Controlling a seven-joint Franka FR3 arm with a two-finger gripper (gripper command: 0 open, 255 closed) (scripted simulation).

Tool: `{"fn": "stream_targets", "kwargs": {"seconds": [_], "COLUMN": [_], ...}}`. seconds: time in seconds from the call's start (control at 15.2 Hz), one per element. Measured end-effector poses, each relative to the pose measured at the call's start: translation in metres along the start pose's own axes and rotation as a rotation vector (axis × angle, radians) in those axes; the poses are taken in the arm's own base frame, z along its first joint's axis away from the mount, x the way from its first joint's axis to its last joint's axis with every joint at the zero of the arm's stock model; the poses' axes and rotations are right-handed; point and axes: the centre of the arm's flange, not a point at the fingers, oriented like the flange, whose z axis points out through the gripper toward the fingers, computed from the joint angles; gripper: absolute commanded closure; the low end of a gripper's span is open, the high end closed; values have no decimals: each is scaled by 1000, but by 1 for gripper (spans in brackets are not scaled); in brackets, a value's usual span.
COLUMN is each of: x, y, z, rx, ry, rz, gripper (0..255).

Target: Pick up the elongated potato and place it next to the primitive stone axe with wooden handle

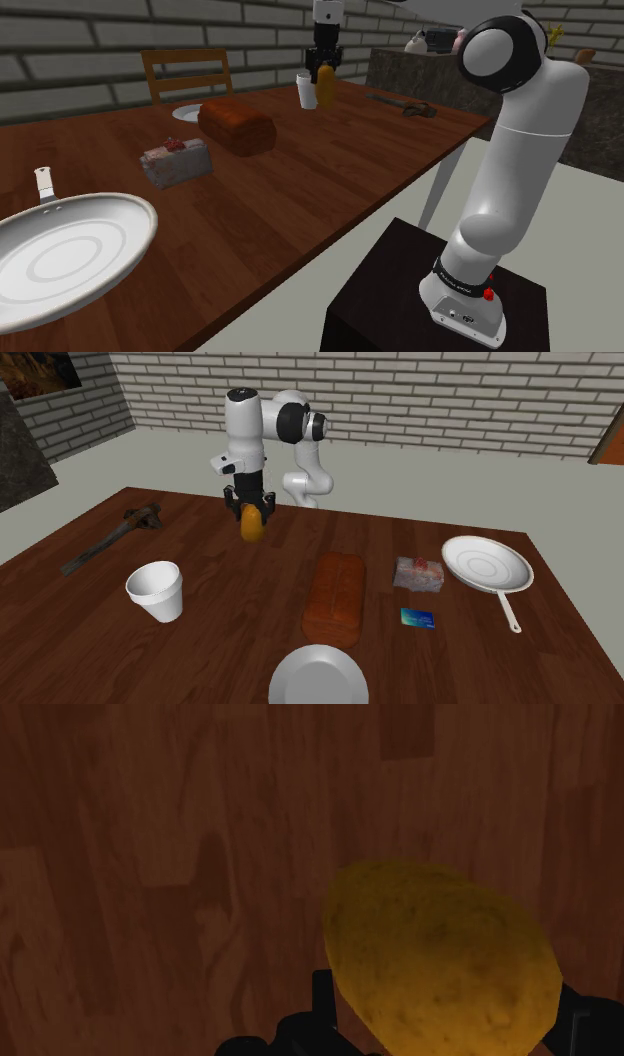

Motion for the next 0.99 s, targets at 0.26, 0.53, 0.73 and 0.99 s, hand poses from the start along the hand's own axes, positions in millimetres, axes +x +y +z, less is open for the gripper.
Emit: {"fn": "stream_targets", "kwargs": {"seconds": [0.26, 0.53, 0.73, 0.99], "x": [-5, -14, -17, -24], "y": [51, 106, 144, 196], "z": [5, 6, 9, 8], "rx": [0, 0, 0, 0], "ry": [1, 0, 0, 0], "rz": [0, 0, 1, 1], "gripper": [255, 255, 255, 255]}}
